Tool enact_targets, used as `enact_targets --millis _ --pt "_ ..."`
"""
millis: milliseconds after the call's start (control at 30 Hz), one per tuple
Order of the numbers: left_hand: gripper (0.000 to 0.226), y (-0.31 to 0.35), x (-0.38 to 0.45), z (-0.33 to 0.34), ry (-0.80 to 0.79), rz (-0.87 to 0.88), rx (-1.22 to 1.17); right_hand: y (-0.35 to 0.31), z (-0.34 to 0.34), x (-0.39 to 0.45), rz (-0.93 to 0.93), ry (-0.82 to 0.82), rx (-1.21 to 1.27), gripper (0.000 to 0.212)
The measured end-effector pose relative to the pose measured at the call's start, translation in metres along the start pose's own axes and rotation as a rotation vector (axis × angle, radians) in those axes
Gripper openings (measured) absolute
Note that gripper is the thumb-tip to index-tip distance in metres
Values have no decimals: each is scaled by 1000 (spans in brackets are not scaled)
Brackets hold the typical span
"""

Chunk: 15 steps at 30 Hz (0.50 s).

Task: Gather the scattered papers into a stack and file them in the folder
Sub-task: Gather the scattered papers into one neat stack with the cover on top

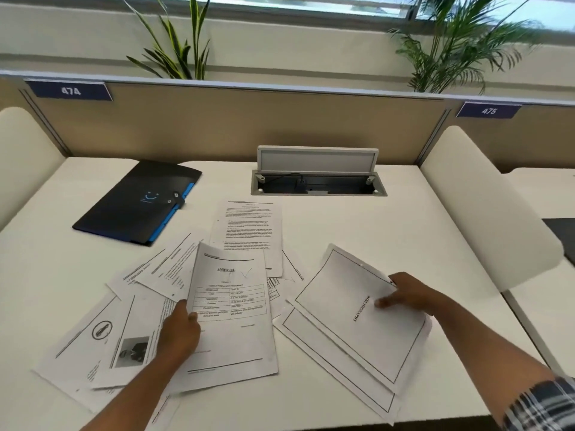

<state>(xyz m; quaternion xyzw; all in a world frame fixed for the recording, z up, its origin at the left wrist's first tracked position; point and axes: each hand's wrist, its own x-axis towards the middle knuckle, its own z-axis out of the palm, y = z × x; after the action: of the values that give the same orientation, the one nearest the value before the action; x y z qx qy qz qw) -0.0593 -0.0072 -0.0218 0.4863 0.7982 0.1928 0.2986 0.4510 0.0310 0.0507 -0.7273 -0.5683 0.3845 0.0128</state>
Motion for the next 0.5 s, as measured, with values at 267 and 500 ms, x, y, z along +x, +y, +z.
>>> enact_targets --millis 267,500 --pt "34 -7 10 1 -85 29 -17 -11 54 -19 70 174 -271 50" --pt "38 -5 10 0 -100 29 1 -30 69 -23 204 189 -235 67"
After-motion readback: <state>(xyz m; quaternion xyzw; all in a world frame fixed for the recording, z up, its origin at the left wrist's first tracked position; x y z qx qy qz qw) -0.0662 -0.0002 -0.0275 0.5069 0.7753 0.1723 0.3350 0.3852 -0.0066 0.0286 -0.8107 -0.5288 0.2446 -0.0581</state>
